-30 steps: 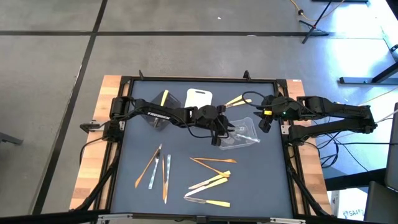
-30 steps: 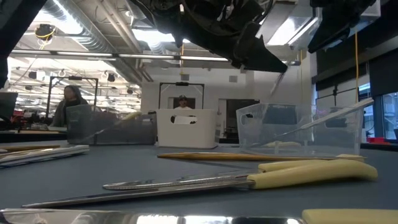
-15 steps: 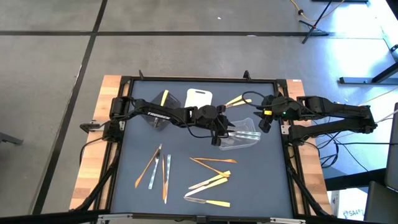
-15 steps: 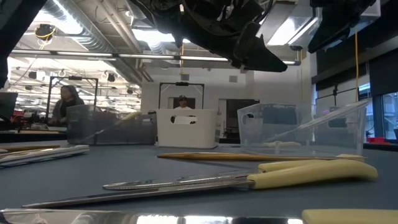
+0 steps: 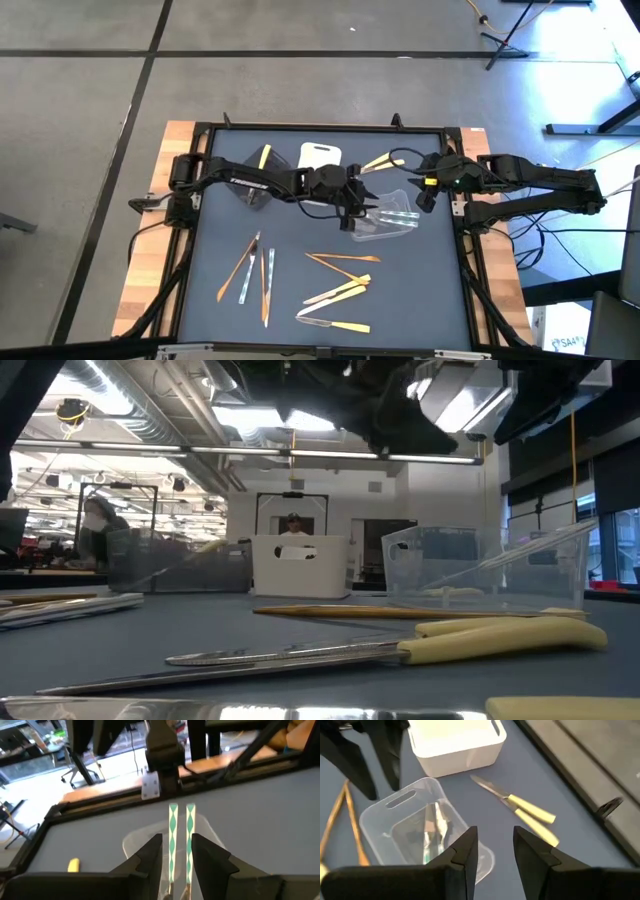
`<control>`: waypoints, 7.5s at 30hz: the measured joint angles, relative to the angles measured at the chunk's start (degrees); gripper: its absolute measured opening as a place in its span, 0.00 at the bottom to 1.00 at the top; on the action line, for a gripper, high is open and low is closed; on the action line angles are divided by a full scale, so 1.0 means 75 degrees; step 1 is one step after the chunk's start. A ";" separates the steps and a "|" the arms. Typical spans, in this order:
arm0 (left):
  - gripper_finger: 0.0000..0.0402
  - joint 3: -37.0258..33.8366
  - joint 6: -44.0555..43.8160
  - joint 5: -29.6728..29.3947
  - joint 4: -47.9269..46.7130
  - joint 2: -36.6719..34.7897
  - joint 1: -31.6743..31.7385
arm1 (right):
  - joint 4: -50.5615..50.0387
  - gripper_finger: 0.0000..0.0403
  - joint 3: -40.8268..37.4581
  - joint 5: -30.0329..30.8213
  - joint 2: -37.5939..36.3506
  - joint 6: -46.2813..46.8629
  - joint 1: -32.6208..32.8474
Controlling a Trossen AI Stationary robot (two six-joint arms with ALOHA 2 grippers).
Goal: Sort silverware by color (type)
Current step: Put the yellow knife into the black bin
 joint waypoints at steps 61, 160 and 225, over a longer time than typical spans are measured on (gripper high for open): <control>0.24 -0.2261 -0.0294 0.1547 -0.1988 -0.3758 0.2608 | 0.2086 0.27 0.0000 -0.3951 0.5934 -0.7582 -0.6210; 0.24 -0.2259 -0.0323 0.1266 -0.2013 -0.3758 0.2608 | -0.1110 0.09 -0.0023 -0.1721 0.6190 -0.7690 -0.6199; 0.24 -0.2250 -0.2861 0.0908 -0.4258 -0.5171 0.2731 | 0.2429 0.10 0.4115 0.1992 0.6146 -1.1349 -0.0354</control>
